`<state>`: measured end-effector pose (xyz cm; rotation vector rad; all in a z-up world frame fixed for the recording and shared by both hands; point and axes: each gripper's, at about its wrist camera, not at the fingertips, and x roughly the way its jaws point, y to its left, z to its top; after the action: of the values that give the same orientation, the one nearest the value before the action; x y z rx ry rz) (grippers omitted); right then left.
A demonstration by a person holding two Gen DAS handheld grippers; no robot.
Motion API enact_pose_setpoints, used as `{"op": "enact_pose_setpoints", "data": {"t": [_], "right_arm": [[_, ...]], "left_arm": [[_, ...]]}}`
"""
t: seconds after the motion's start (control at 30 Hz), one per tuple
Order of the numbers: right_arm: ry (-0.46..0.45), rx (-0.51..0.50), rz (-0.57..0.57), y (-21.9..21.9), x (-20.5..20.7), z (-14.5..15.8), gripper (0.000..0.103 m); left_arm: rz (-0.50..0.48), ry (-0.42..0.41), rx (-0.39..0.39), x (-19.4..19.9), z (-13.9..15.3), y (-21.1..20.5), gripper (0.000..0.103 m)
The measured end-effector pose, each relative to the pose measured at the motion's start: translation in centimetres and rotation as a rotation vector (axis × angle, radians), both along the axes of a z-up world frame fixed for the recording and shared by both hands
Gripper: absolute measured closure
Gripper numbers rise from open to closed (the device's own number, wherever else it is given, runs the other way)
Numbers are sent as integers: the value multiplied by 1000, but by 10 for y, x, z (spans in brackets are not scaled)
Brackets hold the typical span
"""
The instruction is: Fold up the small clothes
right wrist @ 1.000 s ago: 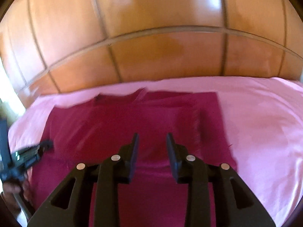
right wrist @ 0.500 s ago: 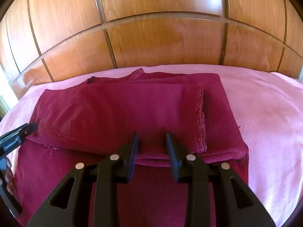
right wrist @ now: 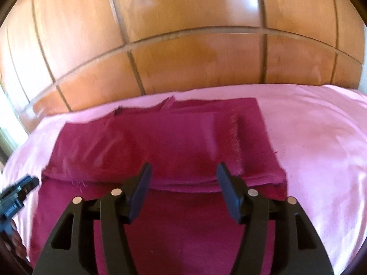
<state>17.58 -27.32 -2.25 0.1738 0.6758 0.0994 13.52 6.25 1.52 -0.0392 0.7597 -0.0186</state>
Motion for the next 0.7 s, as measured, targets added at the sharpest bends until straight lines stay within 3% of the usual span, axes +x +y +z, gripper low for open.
{"op": "enact_pose_setpoints", "data": {"t": [0.23, 0.33, 0.43, 0.47, 0.5, 0.53, 0.7], "right_arm": [[14, 54, -78, -34, 33, 16, 46], [62, 69, -109, -43, 59, 11, 51], [121, 86, -90, -42, 83, -1, 59], [133, 82, -84, -40, 86, -5, 66], [152, 60, -72, -35, 91, -10, 83], [164, 41, -58, -31, 93, -13, 93], [82, -46, -50, -25, 73, 5, 97]], "left_arm": [[38, -5, -16, 4, -3, 16, 54], [40, -2, -32, 11, -4, 20, 54], [24, -4, -28, 20, -6, 16, 54], [15, 1, -29, 23, -7, 14, 54], [7, 8, -29, 26, -9, 12, 54], [-1, 13, -27, 29, -11, 9, 54], [-17, 33, -3, 46, -20, 2, 54]]}}
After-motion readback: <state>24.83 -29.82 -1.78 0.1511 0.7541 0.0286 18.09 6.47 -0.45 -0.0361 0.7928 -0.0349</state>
